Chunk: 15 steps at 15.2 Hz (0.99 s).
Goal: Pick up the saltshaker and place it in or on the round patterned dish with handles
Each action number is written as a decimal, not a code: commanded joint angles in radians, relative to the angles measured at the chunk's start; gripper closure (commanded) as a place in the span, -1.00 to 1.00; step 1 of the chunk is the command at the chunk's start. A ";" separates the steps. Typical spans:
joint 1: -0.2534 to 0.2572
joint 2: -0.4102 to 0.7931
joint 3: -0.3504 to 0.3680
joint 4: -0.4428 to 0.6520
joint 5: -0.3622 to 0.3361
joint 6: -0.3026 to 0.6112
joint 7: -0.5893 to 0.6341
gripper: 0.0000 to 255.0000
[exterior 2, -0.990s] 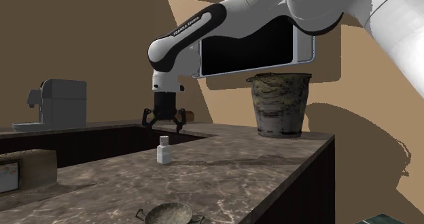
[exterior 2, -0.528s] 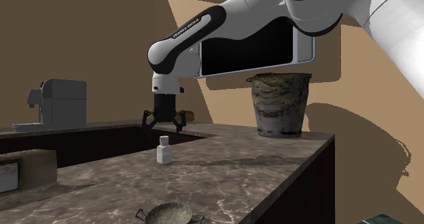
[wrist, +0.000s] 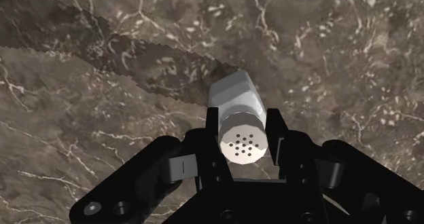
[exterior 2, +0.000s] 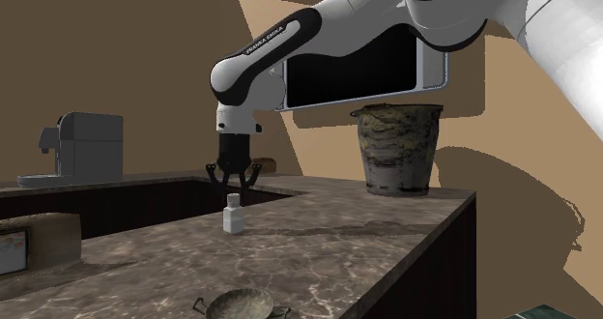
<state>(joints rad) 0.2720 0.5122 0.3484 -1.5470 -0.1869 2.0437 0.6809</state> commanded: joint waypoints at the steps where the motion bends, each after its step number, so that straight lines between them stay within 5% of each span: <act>1: 0.000 0.000 0.000 0.000 0.000 0.000 0.000 1.00; 15: 0.001 -0.043 0.011 0.099 0.020 -0.139 -0.014 1.00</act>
<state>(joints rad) 0.2733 0.4755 0.3580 -1.4527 -0.1696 1.9156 0.6688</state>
